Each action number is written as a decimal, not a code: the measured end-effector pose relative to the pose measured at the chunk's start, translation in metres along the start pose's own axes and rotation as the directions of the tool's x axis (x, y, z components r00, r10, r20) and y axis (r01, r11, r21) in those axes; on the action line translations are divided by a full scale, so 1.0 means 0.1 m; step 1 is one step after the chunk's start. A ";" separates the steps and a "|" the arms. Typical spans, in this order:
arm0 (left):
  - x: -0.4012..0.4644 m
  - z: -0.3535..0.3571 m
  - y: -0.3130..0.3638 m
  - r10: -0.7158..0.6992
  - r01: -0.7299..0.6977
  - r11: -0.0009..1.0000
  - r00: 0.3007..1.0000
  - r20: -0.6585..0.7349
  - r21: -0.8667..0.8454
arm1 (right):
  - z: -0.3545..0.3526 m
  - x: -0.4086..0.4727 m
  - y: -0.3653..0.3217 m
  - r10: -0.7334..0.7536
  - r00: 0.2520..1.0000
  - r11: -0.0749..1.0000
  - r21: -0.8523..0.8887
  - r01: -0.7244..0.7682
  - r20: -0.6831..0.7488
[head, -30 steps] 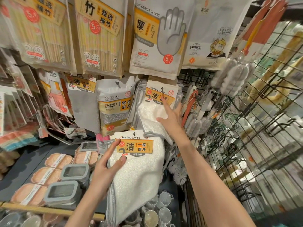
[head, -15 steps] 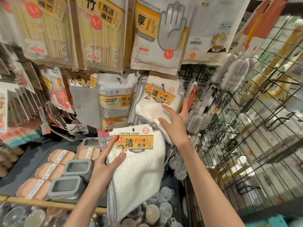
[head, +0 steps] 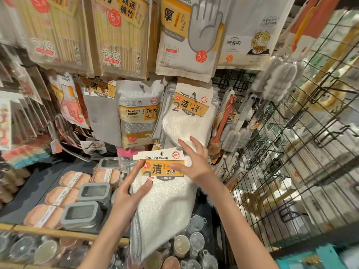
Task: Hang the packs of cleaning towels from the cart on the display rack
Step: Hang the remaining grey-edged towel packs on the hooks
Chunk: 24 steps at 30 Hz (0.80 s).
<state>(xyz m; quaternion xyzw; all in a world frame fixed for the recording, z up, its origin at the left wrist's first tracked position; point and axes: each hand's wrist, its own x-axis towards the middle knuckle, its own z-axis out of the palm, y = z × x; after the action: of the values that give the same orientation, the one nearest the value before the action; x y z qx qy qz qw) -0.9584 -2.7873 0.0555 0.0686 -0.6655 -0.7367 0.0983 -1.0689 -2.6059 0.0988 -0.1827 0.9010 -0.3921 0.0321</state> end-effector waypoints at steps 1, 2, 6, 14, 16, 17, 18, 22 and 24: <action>-0.02 -0.03 -0.02 -0.002 0.002 1.000 1.000 0.000 0.011 | 0.00 0.00 0.00 0.017 1.000 1.000 0.007 -0.018 0.023; -0.04 -0.05 -0.03 -0.005 0.005 1.000 1.000 0.000 0.017 | 0.01 -0.01 0.00 0.033 0.998 0.999 0.017 -0.034 0.049; -0.11 -0.15 -0.08 -0.006 0.006 1.000 1.000 -0.010 0.019 | 0.06 -0.05 -0.03 0.041 0.993 0.998 0.038 -0.046 0.112; -0.20 -0.29 -0.07 0.000 0.000 1.000 0.999 -0.033 0.002 | 0.20 -0.16 -0.20 -0.066 0.998 0.978 0.196 0.067 -0.011; -0.22 -0.31 -0.04 0.000 0.000 1.000 0.999 -0.037 0.005 | 0.22 -0.18 -0.26 -0.082 0.996 0.973 0.217 0.084 -0.016; -0.22 -0.33 -0.02 0.002 -0.002 1.000 0.999 -0.038 0.007 | 0.23 -0.19 -0.28 -0.088 0.996 0.970 0.226 0.089 -0.015; -0.23 -0.34 -0.01 0.006 -0.005 1.000 0.999 -0.040 0.005 | 0.24 -0.19 -0.29 -0.093 0.996 0.969 0.227 0.094 -0.014; -0.27 -0.40 0.03 0.015 -0.015 1.000 0.998 -0.058 -0.006 | 0.32 -0.18 -0.36 -0.104 0.994 0.974 0.197 0.108 -0.030; -0.28 -0.42 0.03 0.017 -0.017 1.000 0.998 -0.063 -0.009 | 0.36 -0.19 -0.39 -0.123 0.991 0.974 0.185 0.132 -0.057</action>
<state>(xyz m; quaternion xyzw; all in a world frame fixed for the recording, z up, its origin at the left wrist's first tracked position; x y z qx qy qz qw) -0.9209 -2.8216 0.0531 0.0854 -0.6590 -0.7367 0.1256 -1.0324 -2.6487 0.1000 -0.2274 0.8469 -0.4806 0.0038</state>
